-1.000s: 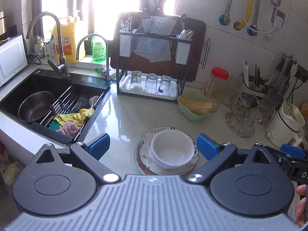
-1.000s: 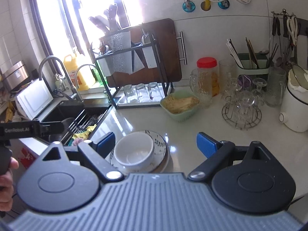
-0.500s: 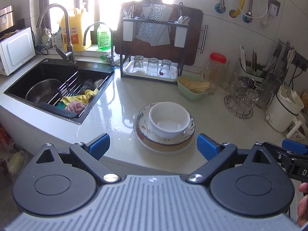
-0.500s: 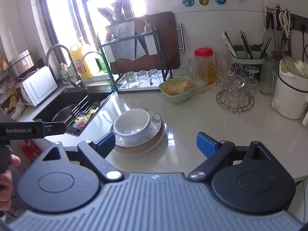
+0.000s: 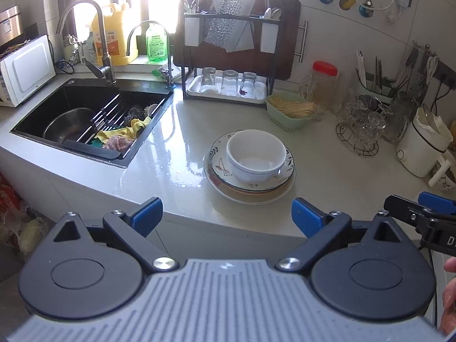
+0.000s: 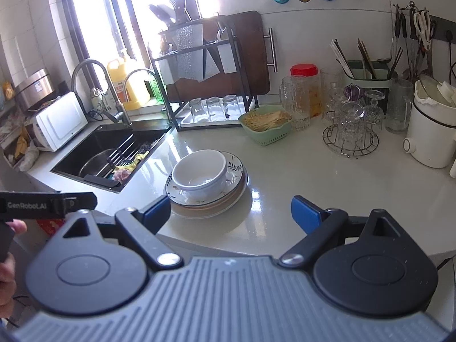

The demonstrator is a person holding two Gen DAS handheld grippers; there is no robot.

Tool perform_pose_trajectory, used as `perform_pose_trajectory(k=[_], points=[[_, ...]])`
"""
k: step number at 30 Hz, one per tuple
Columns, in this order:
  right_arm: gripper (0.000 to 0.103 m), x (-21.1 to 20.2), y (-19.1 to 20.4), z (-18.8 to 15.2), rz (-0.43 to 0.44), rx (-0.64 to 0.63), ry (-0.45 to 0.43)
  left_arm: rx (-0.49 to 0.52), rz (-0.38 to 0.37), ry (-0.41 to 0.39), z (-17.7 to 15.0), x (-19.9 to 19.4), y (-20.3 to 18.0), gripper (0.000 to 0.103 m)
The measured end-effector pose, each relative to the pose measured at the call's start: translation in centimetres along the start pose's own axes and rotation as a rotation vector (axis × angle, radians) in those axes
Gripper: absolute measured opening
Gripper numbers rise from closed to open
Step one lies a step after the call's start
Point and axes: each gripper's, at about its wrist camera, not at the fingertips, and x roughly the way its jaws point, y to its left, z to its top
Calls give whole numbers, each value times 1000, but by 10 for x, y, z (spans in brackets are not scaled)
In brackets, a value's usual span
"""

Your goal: Organize plates and bowls

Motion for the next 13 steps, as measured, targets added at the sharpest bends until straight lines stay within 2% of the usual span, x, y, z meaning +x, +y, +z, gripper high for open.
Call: perform_pose_trajectory(k=[5, 13], points=[[93, 1, 1, -1, -14, -3, 0, -32, -40, 30, -7, 2, 3, 99], [93, -2, 1, -3, -11, 3, -9, -36, -10, 17, 0, -1, 11, 99]])
